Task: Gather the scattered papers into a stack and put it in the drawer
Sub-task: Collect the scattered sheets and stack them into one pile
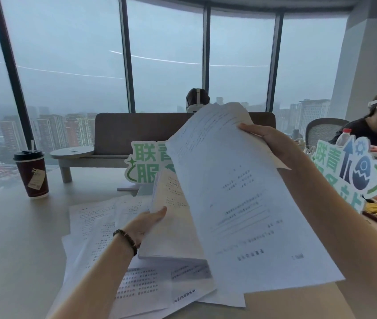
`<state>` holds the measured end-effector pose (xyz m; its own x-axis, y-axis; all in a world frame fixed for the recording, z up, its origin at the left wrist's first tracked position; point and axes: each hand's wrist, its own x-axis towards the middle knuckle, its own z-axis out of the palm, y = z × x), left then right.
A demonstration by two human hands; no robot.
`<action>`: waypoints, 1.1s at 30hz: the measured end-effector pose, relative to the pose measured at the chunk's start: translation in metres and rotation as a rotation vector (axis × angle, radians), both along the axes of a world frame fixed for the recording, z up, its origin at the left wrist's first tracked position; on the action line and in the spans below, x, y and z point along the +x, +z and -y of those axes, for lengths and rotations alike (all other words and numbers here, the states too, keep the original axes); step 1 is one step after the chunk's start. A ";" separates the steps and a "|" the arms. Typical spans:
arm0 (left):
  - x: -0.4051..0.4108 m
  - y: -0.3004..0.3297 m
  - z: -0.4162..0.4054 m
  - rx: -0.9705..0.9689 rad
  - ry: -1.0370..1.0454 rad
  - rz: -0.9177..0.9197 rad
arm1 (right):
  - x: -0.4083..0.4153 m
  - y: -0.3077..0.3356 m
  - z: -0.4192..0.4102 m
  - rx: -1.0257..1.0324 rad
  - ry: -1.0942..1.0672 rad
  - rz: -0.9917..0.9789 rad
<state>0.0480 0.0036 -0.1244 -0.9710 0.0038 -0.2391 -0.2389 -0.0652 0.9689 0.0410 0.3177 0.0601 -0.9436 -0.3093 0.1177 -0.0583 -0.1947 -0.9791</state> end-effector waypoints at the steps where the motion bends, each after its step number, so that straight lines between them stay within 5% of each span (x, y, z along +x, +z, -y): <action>1: 0.000 0.001 0.001 0.002 -0.006 -0.008 | -0.003 -0.003 -0.002 -0.004 -0.019 0.014; 8: -0.001 0.006 0.002 -0.037 -0.112 -0.011 | -0.035 -0.057 -0.009 0.148 -0.205 0.107; 13: 0.000 0.007 0.006 0.118 -0.207 -0.081 | -0.048 -0.103 -0.015 0.324 -0.319 0.137; 18: 0.000 0.000 0.006 0.015 -0.384 -0.041 | -0.048 -0.138 -0.012 0.253 -0.387 0.187; 33: -0.006 -0.002 0.001 -0.008 0.006 -0.052 | -0.053 -0.174 -0.012 0.186 -0.370 0.230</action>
